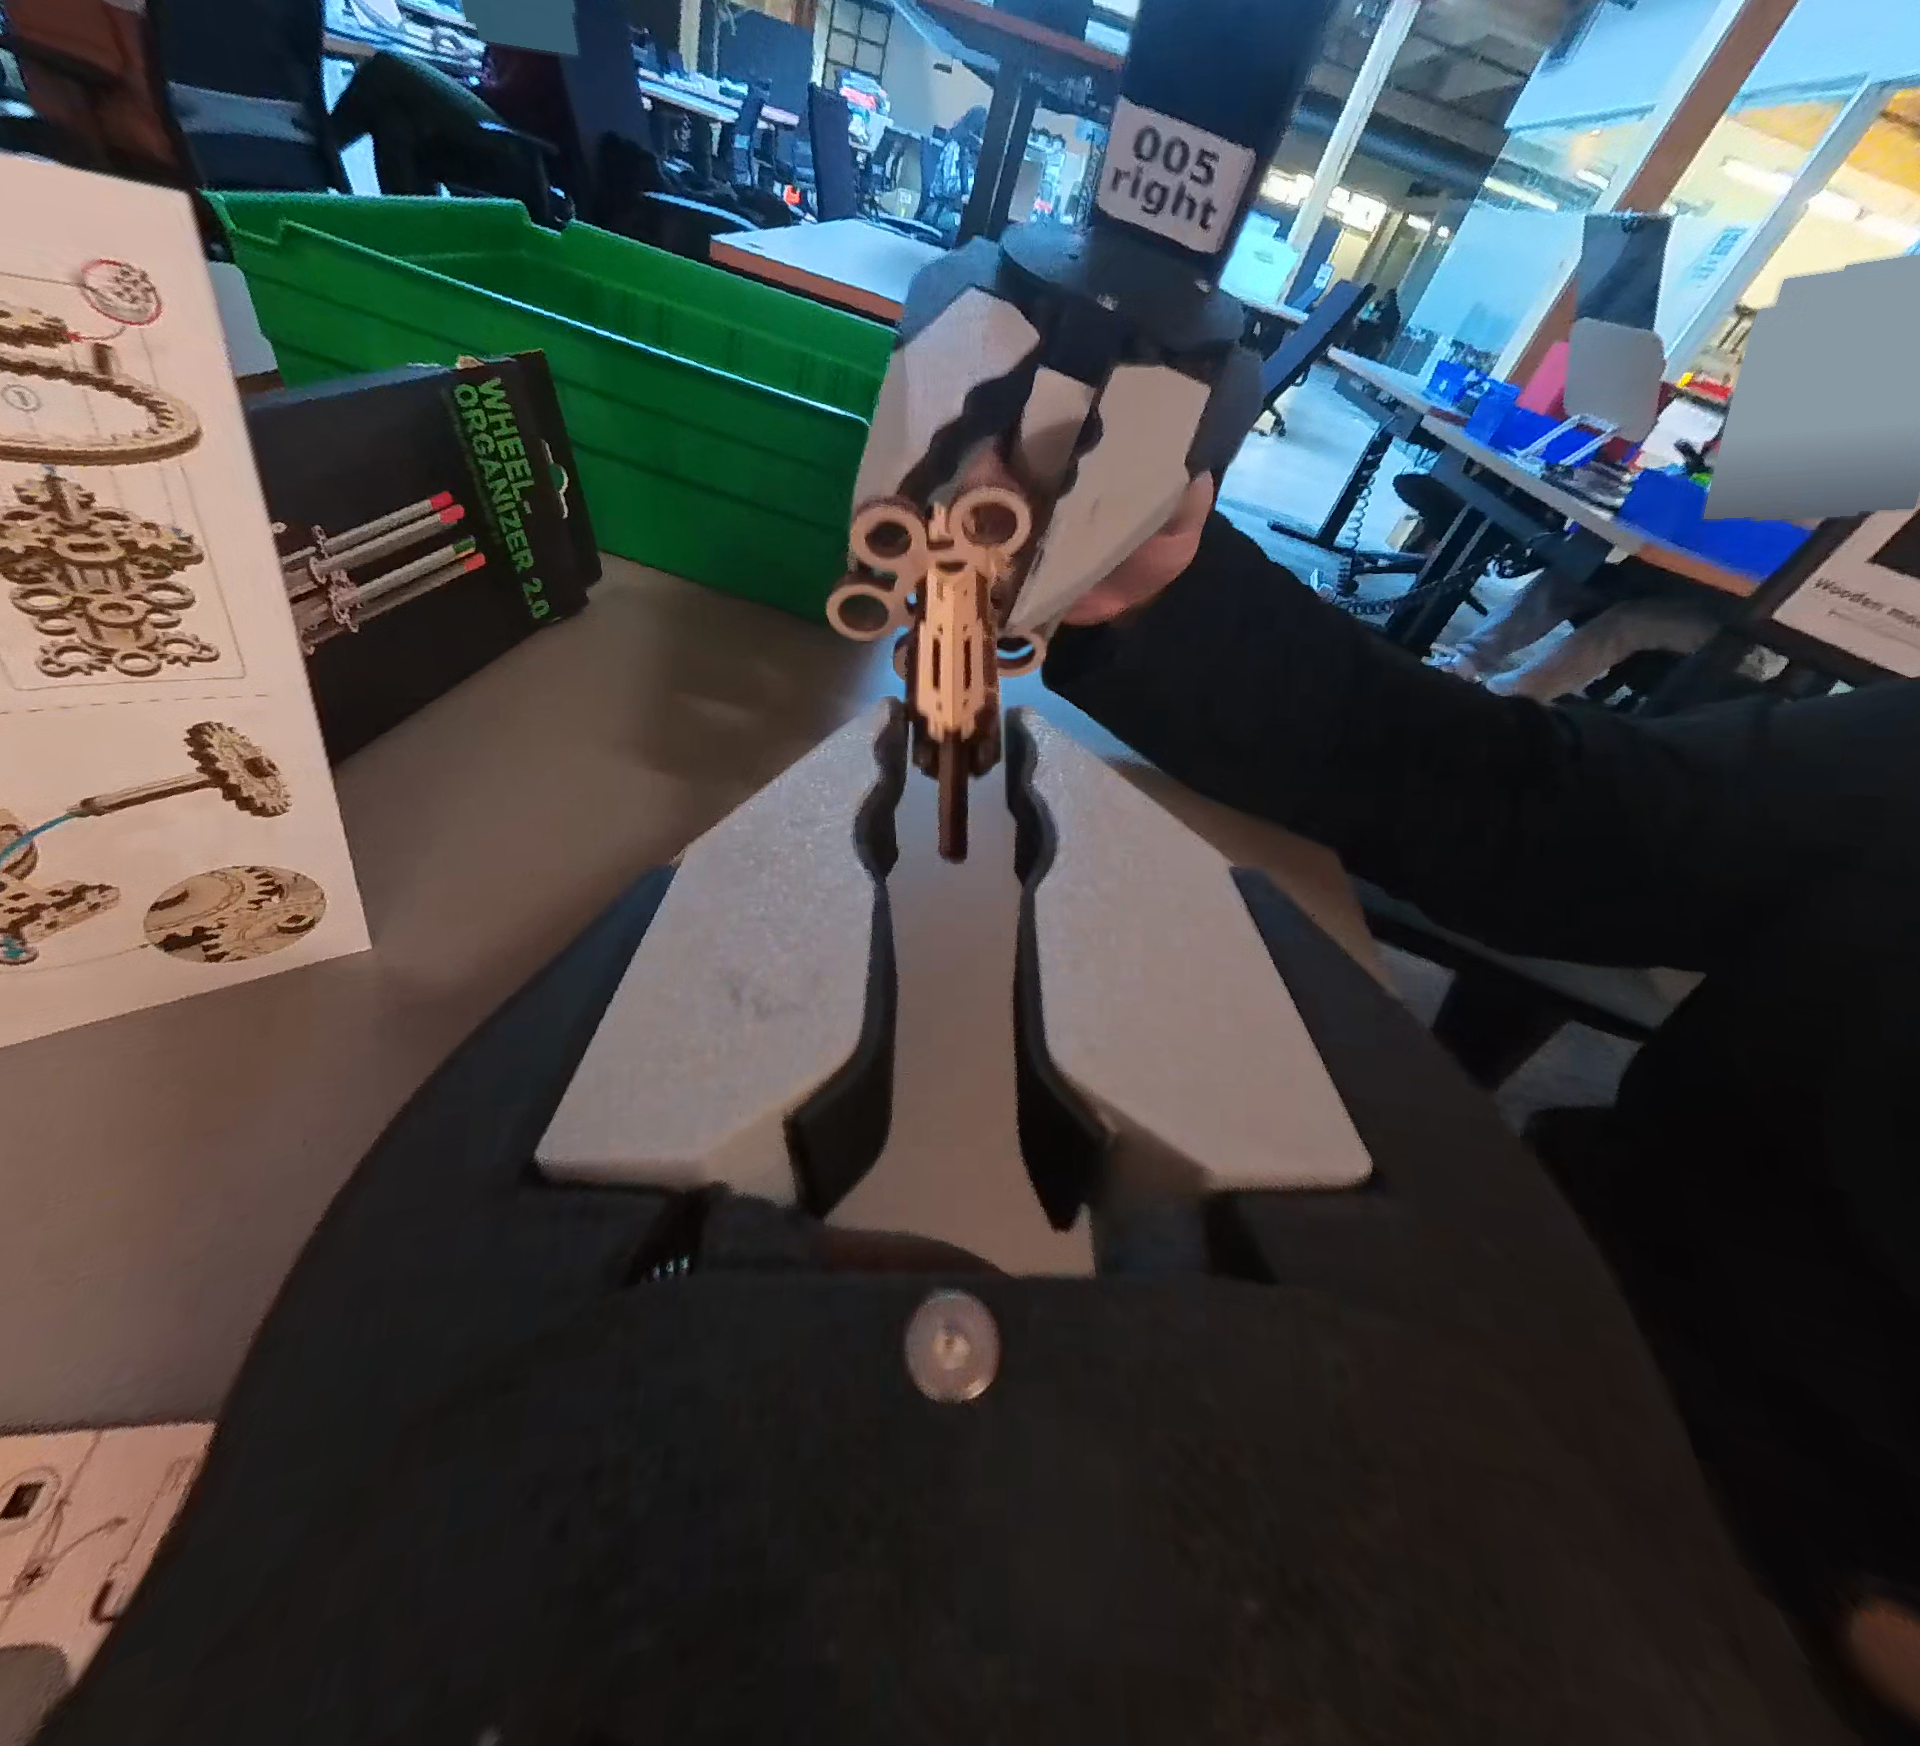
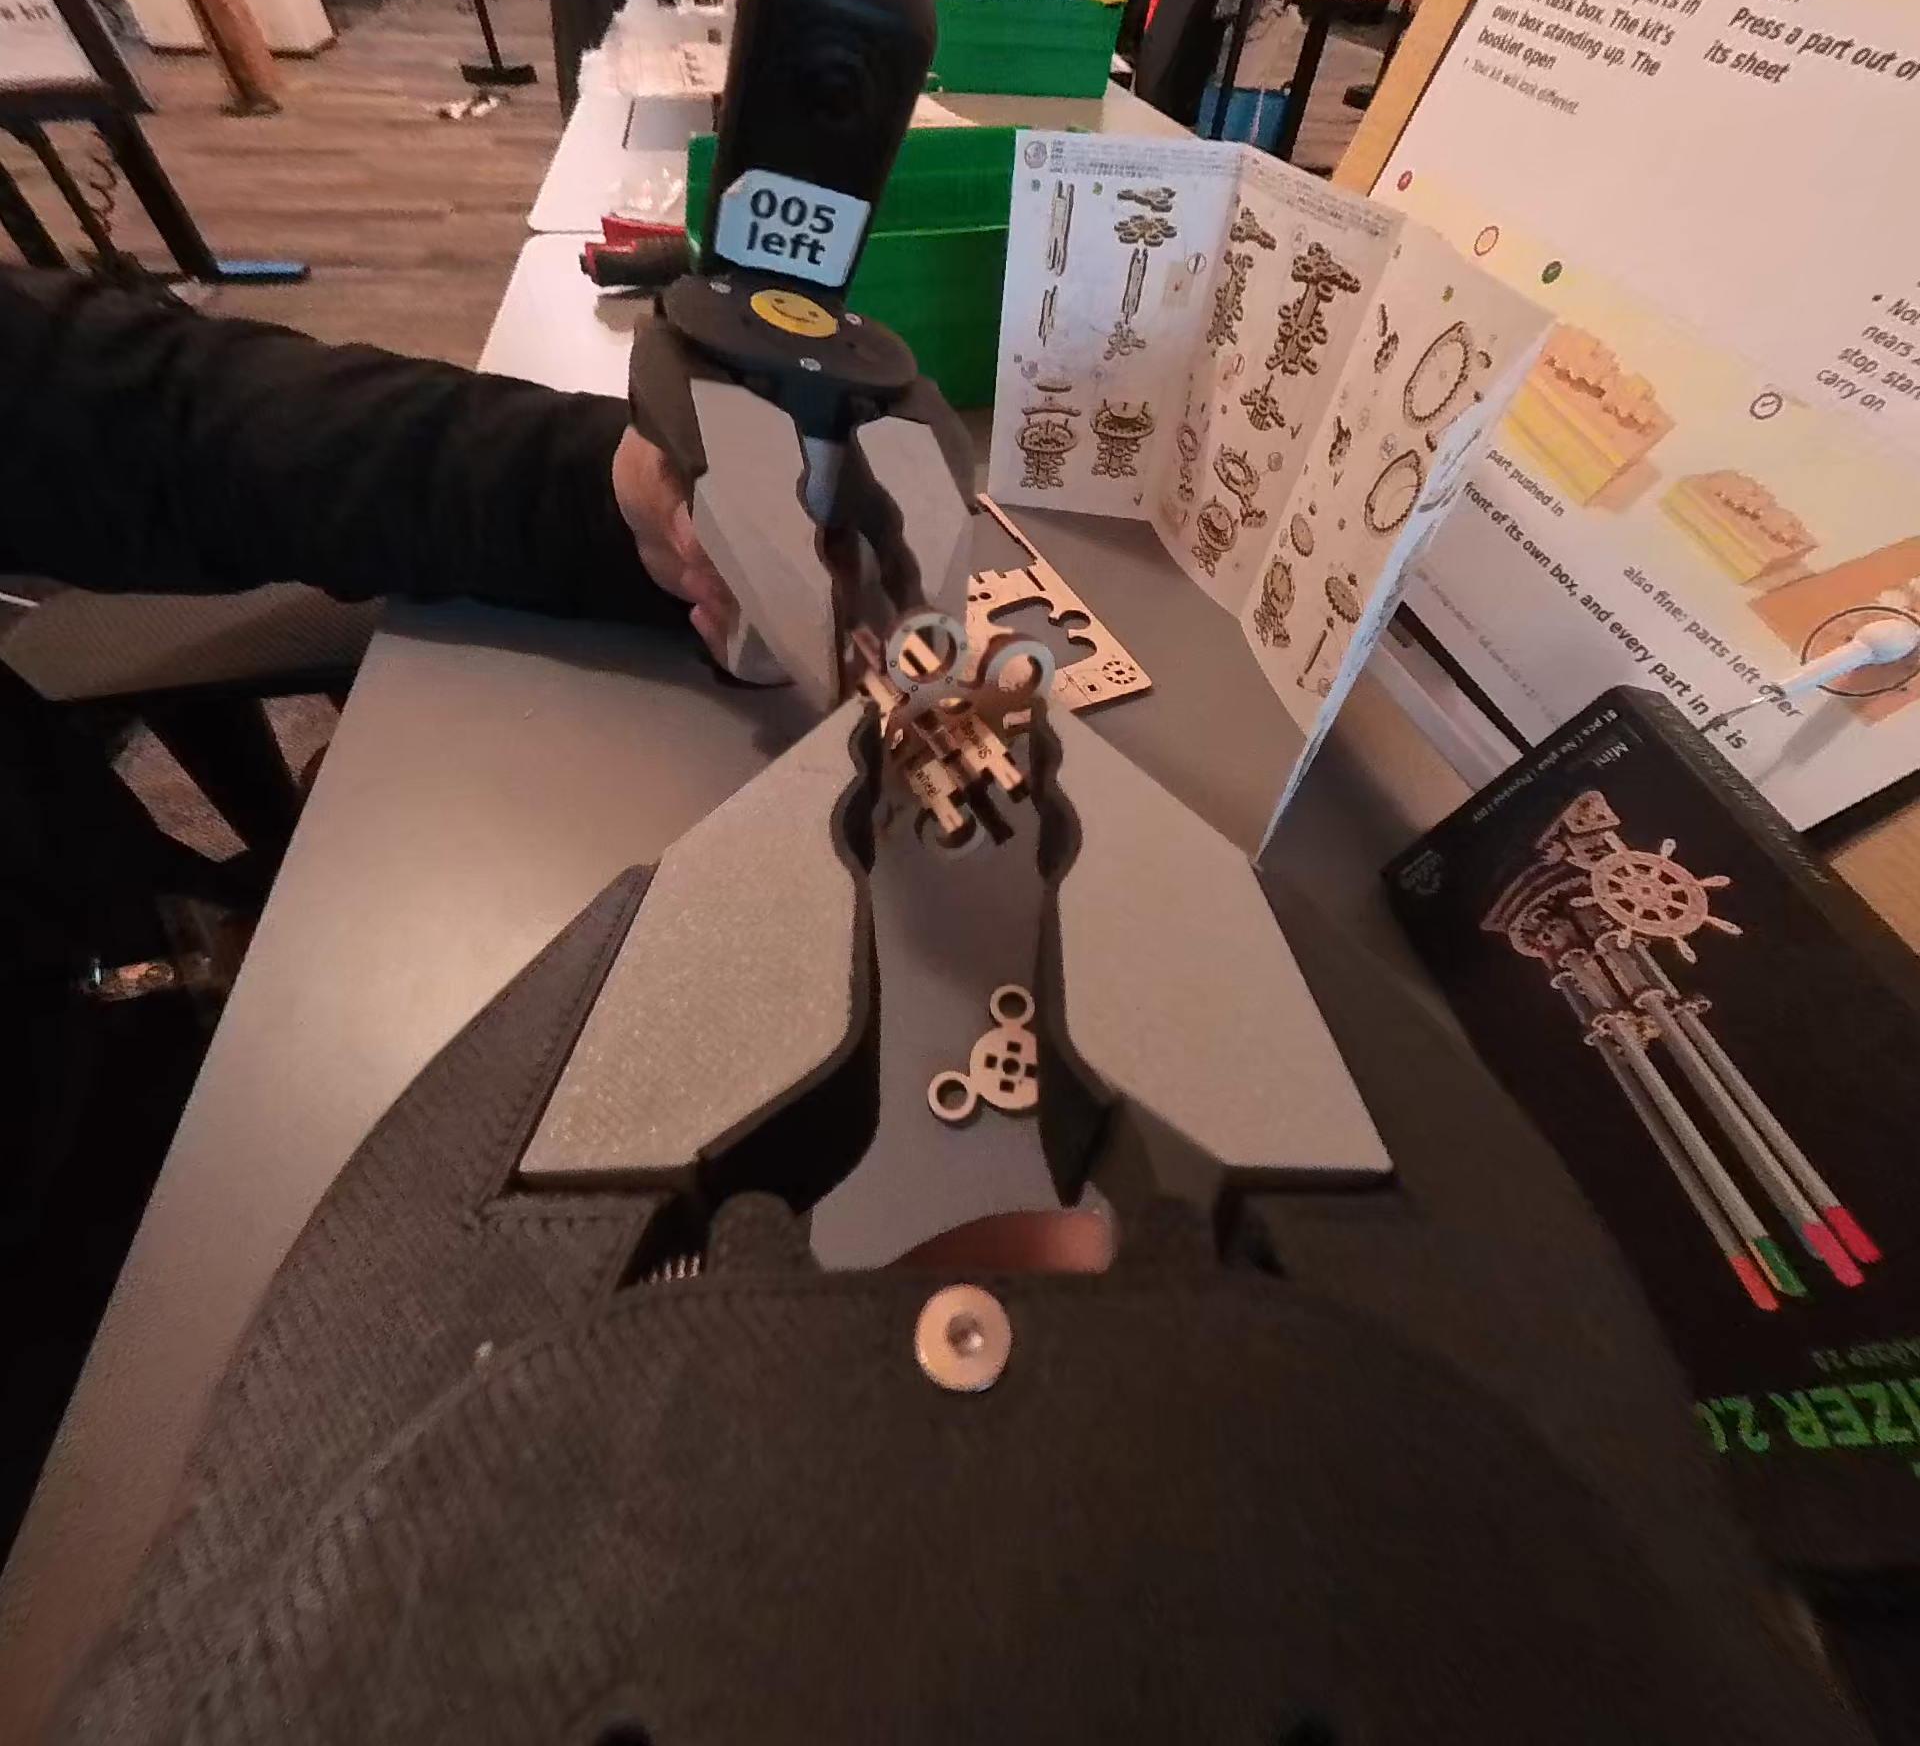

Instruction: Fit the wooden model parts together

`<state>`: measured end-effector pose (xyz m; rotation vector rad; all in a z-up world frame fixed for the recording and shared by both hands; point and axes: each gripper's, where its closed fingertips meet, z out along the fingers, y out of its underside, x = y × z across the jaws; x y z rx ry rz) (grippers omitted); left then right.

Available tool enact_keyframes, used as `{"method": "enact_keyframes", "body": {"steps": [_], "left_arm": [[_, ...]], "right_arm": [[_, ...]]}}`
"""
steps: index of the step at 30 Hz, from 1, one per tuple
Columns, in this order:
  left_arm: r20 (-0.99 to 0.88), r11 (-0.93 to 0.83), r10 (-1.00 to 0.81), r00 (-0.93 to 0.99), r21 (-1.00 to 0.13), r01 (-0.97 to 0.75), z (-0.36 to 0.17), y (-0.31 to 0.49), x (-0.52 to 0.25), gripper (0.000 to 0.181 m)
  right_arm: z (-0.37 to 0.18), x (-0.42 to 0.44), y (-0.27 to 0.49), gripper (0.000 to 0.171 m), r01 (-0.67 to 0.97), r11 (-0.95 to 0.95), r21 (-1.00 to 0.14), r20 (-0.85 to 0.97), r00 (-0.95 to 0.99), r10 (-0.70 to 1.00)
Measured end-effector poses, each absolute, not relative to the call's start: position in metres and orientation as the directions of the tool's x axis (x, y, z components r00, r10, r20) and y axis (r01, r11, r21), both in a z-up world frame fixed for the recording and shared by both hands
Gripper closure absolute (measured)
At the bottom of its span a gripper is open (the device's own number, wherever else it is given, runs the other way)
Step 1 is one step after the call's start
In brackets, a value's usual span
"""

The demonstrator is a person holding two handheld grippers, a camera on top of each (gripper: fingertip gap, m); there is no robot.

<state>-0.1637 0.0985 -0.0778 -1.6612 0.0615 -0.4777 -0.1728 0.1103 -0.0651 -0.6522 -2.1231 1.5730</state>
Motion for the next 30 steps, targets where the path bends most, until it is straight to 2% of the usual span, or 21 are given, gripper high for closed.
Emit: {"method": "enact_keyframes", "body": {"steps": [8,17,30], "left_arm": [[0.273,-0.124,-0.319,0.908,-0.961,0.245,-0.074,0.099,-0.164,0.168],[0.282,-0.063,-0.354,0.892,-0.958,0.278,-0.06,0.092,-0.168,0.169],[0.144,-0.067,-0.363,0.92,-0.989,0.129,-0.062,0.09,-0.157,0.169]], "right_arm": [[-0.061,-0.172,0.108,0.147,0.133,0.208,-0.969,0.014,-0.811,0.585],[-0.045,-0.167,0.116,0.137,0.242,0.009,-0.97,-0.204,-0.834,0.513],[-0.055,-0.157,0.101,0.147,0.27,0.067,-0.961,-0.213,-0.869,0.447]]}}
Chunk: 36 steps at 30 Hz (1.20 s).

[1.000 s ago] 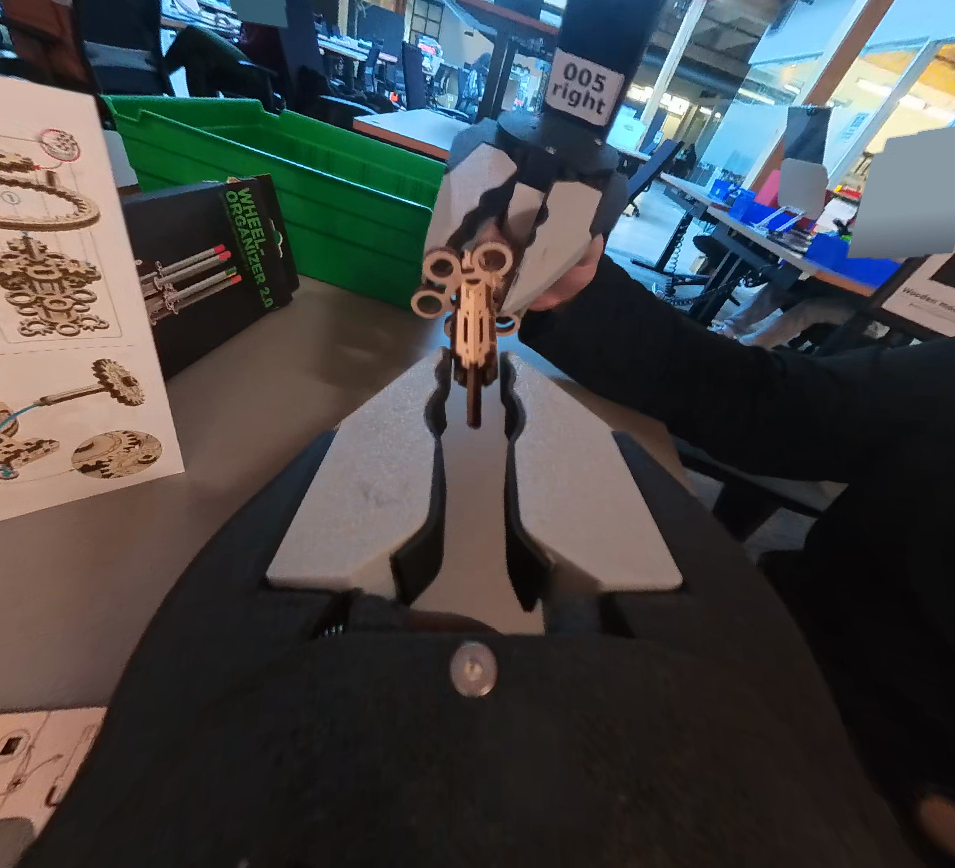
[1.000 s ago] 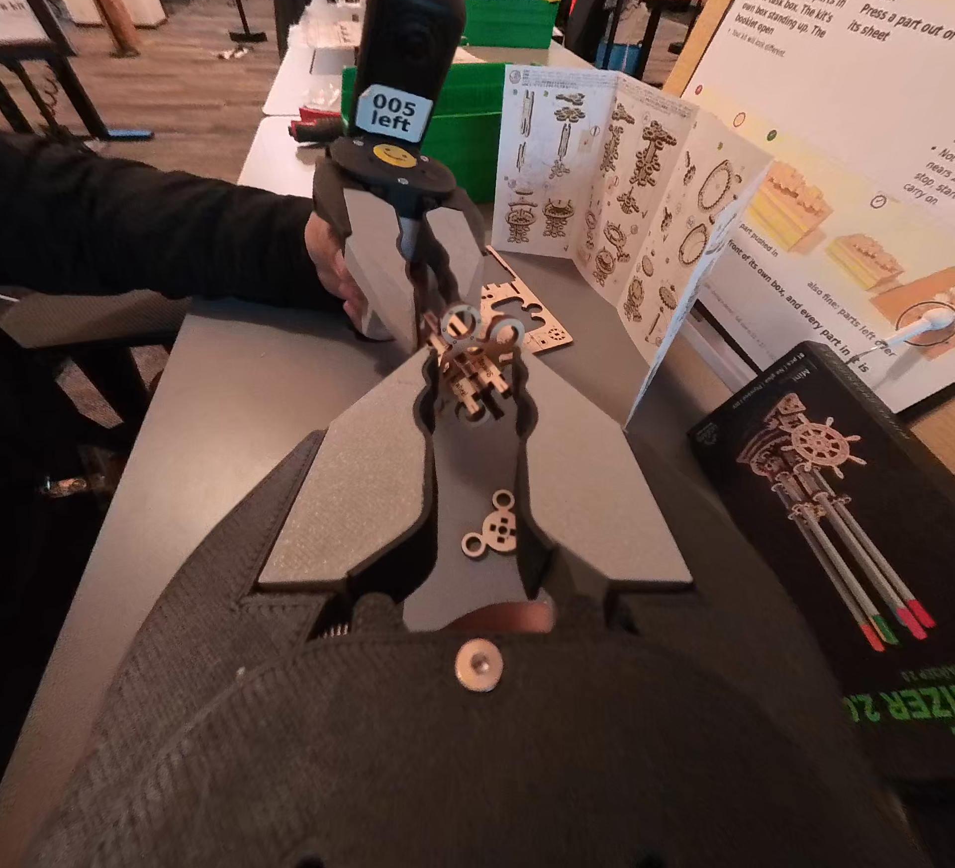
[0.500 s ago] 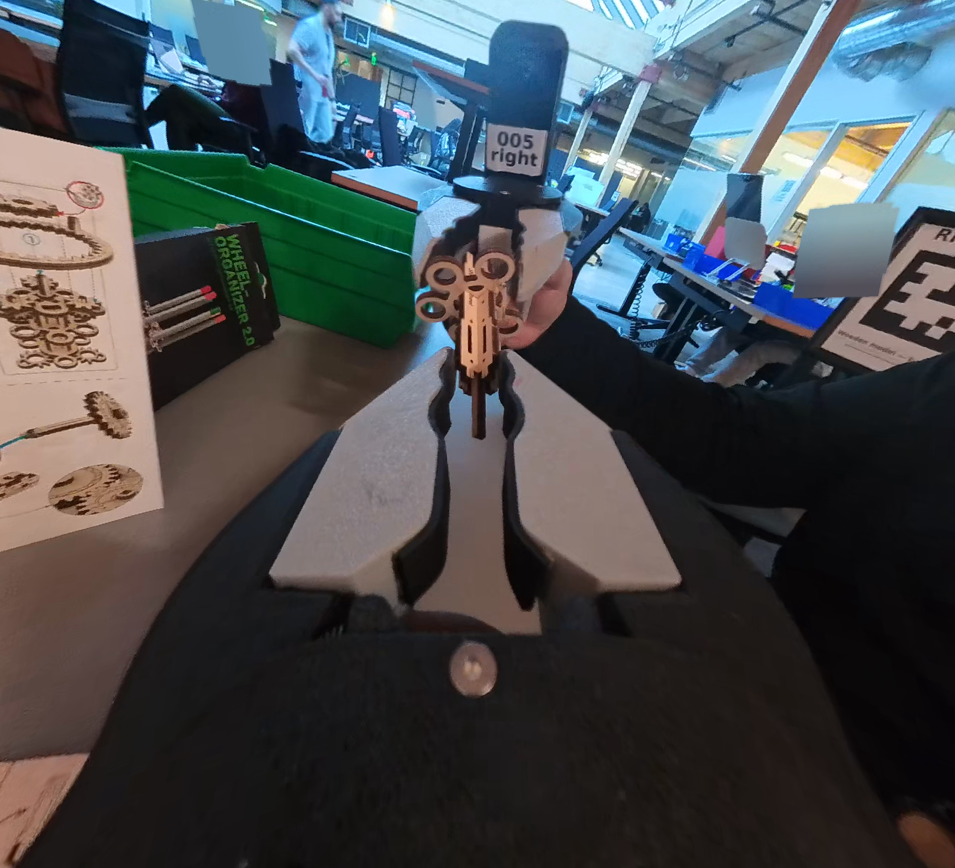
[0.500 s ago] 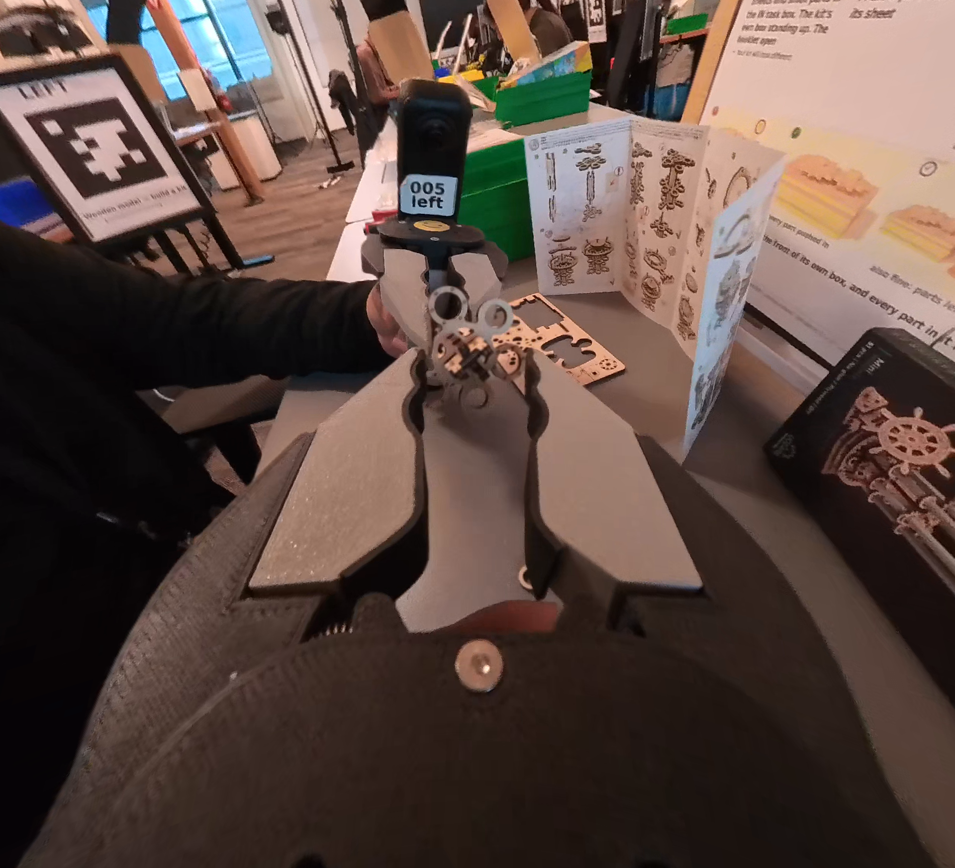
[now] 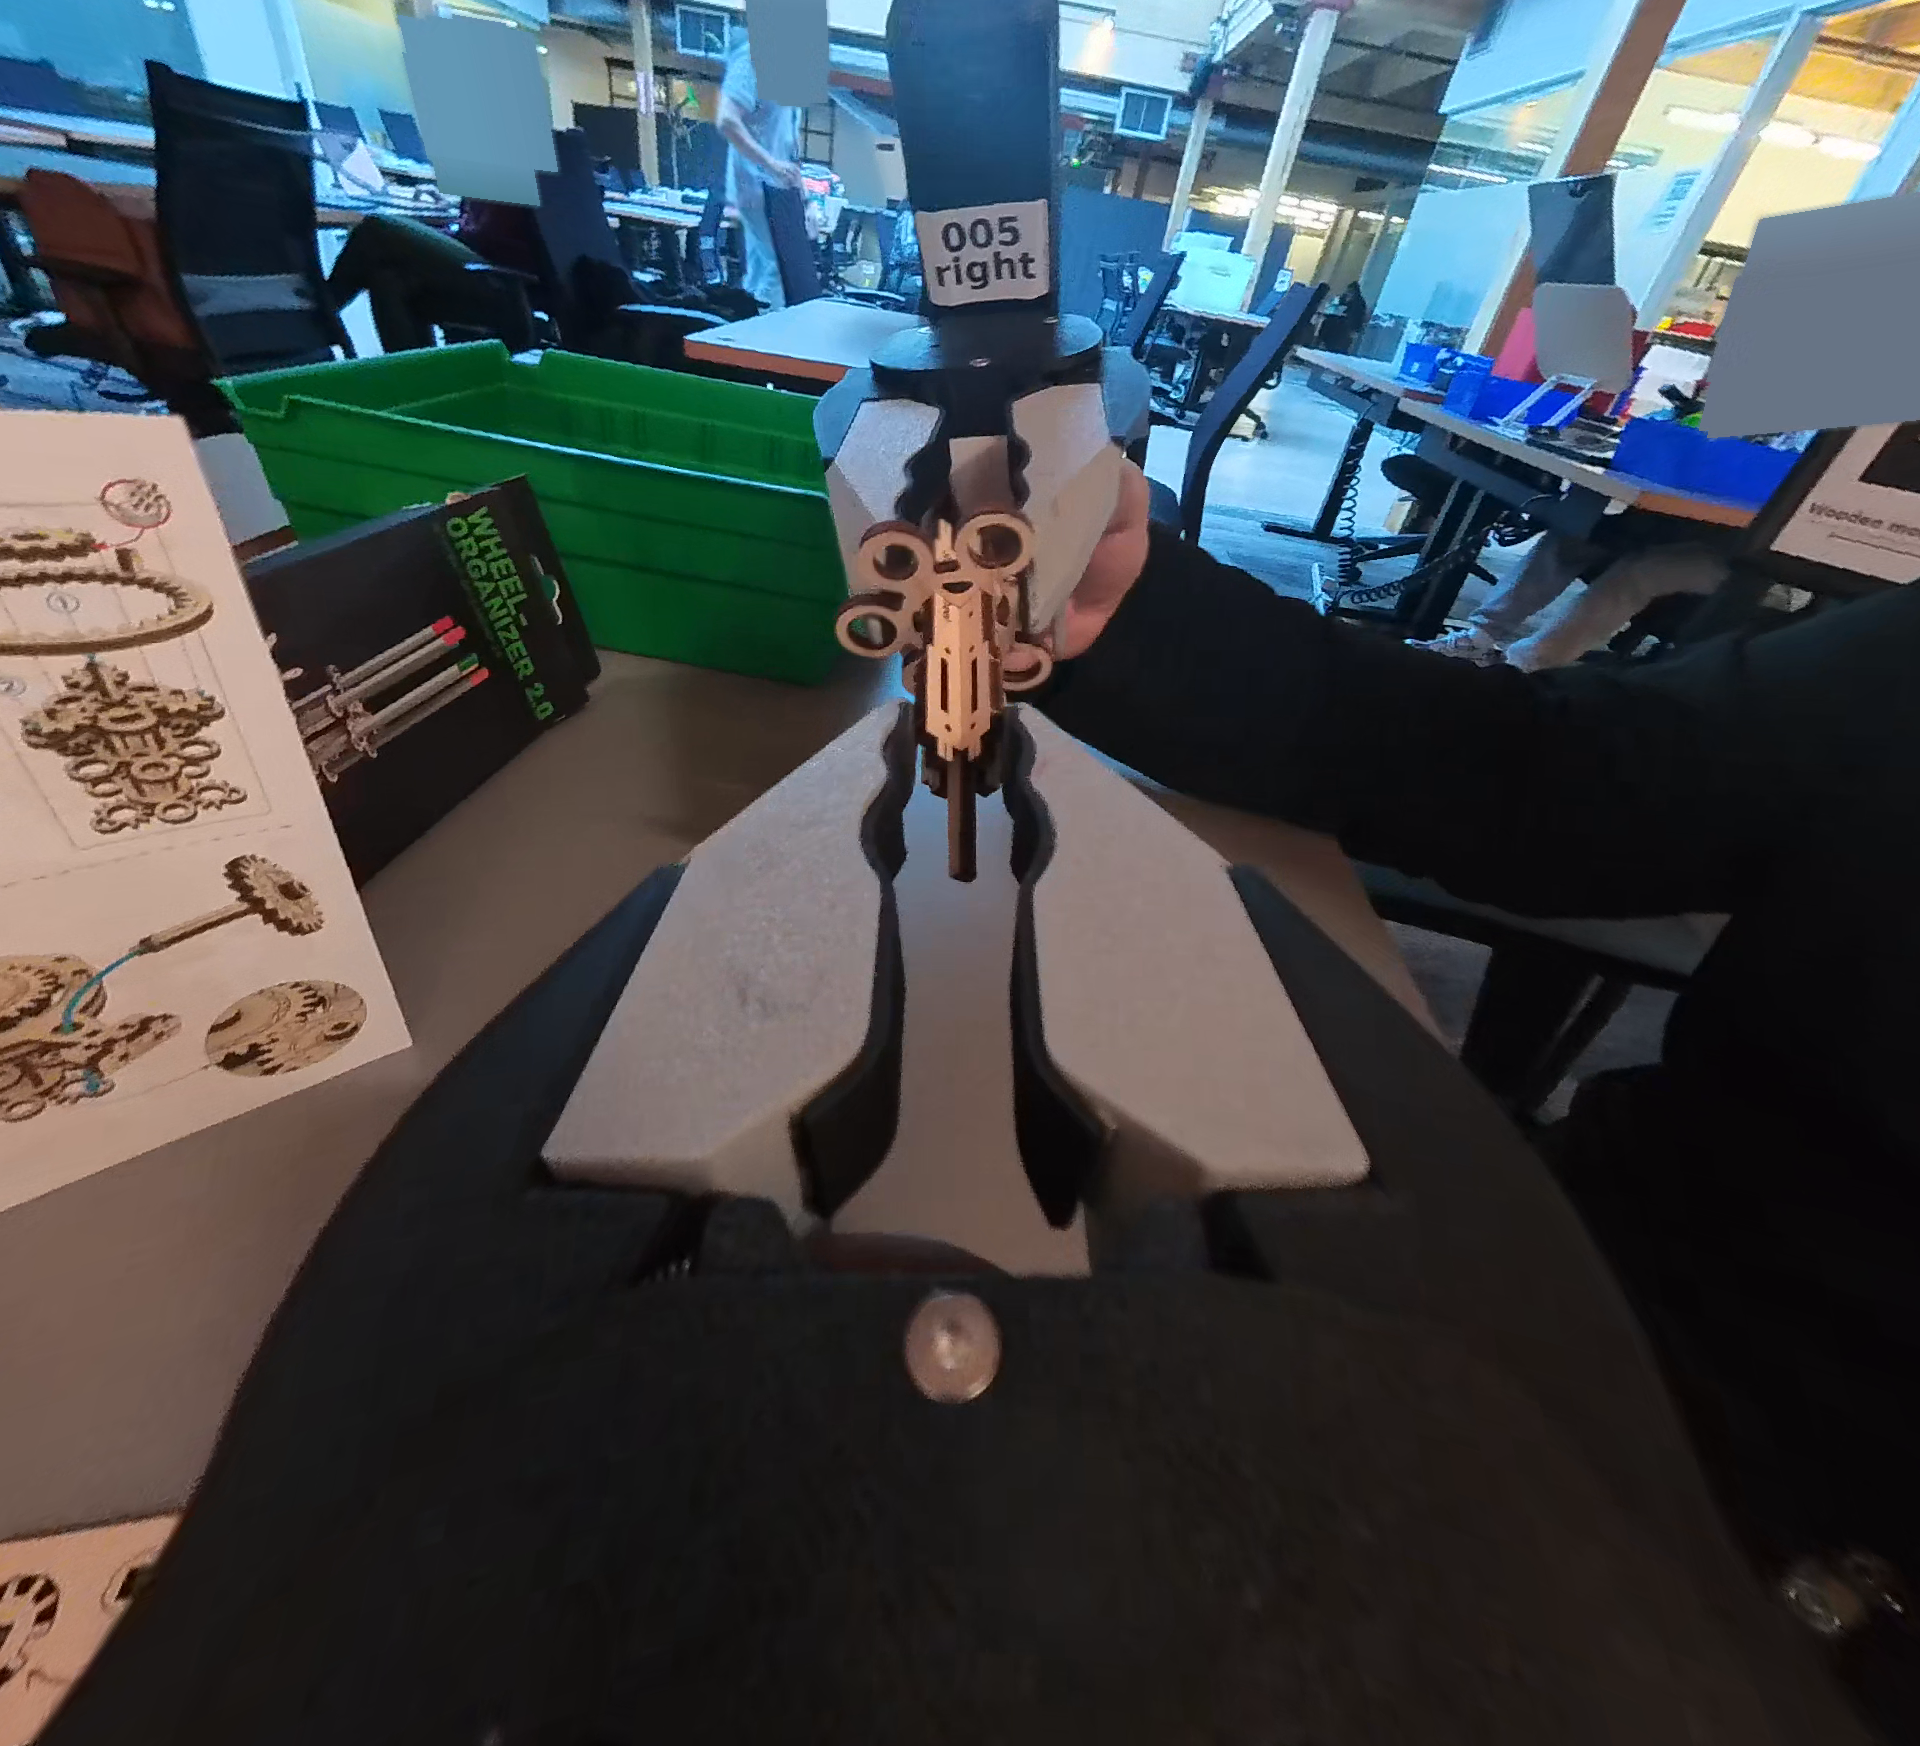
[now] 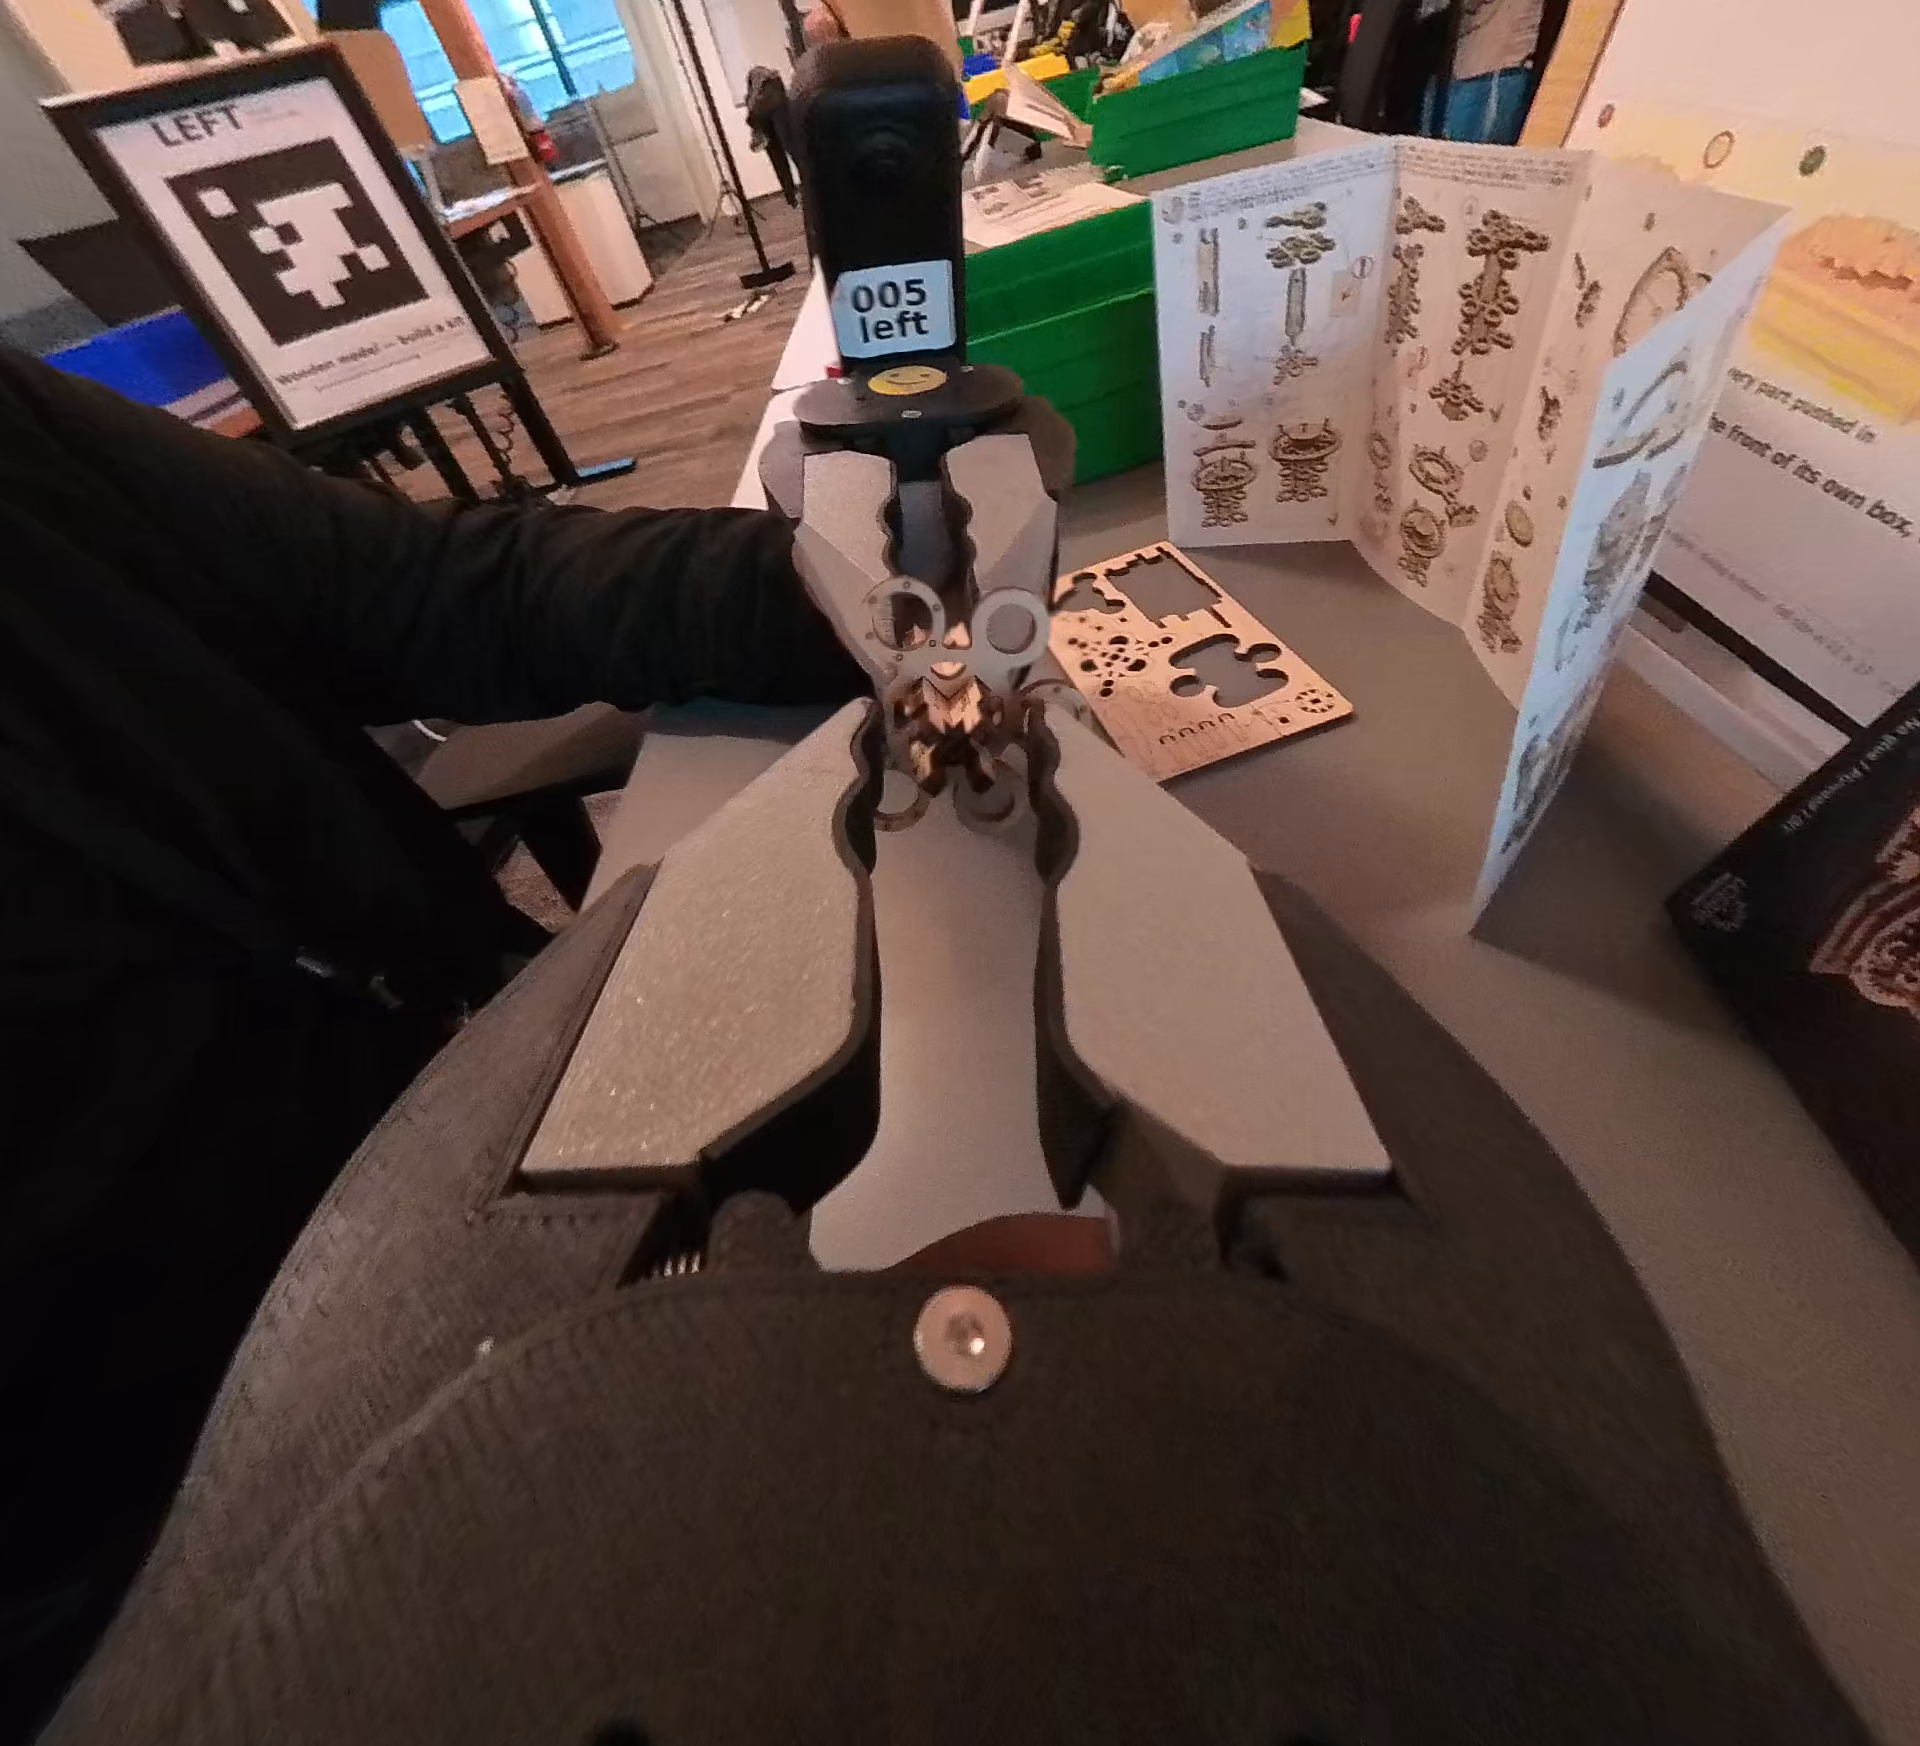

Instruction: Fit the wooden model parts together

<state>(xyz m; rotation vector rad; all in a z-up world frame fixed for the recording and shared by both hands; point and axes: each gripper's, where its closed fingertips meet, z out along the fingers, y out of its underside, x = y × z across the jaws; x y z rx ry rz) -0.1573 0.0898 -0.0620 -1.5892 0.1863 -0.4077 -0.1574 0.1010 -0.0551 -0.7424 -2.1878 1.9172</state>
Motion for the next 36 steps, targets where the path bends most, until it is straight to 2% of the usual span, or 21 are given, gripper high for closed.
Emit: {"method": "enact_keyframes", "body": {"steps": [21,26,30,35,36], "left_arm": [[0.024,-0.028,-0.347,0.937,-1.0,0.015,-0.061,0.09,-0.149,0.169],[0.043,-0.045,-0.365,0.93,-0.999,0.029,-0.06,0.088,-0.146,0.168],[0.105,0.001,-0.352,0.93,-0.994,0.113,-0.044,0.083,-0.159,0.168],[0.14,-0.074,-0.352,0.925,-0.99,0.121,-0.053,0.083,-0.159,0.166],[0.156,-0.087,-0.352,0.923,-0.987,0.134,-0.053,0.082,-0.161,0.158]], "right_arm": [[-0.055,-0.147,0.099,0.148,0.234,0.099,-0.967,-0.173,-0.893,0.415],[-0.088,-0.145,0.088,0.149,0.277,0.254,-0.927,-0.158,-0.901,0.404],[-0.071,-0.157,0.084,0.15,0.266,0.131,-0.955,-0.188,-0.886,0.423],[-0.075,-0.157,0.088,0.15,0.268,0.157,-0.951,-0.177,-0.882,0.437],[-0.073,-0.158,0.091,0.153,0.264,0.149,-0.953,-0.174,-0.878,0.446]]}}
